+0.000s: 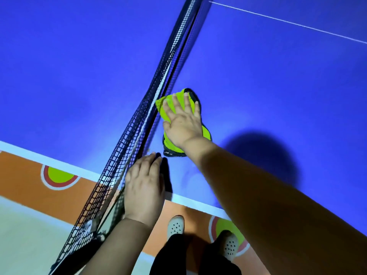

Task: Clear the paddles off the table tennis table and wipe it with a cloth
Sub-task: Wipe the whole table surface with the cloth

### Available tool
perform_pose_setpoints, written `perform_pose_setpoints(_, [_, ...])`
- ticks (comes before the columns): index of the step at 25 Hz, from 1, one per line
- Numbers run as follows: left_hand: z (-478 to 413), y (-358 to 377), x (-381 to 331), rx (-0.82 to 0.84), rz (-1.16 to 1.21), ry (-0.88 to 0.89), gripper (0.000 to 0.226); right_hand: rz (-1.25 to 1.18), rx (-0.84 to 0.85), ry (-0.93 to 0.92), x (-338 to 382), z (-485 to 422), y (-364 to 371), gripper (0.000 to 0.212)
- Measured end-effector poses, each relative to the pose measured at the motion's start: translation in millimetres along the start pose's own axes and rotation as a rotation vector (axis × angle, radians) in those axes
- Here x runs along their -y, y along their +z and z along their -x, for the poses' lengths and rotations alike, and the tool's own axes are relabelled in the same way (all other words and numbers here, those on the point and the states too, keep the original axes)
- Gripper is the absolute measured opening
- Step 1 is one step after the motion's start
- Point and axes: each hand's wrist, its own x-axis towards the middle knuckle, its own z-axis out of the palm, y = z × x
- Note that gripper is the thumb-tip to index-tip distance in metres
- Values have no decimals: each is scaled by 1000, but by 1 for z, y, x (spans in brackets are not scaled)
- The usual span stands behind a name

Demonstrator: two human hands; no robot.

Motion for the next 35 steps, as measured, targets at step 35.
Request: perform_pose_setpoints(35, [34,27,-142,152,33,280,47,-190,-202,920,-242,273,23,72])
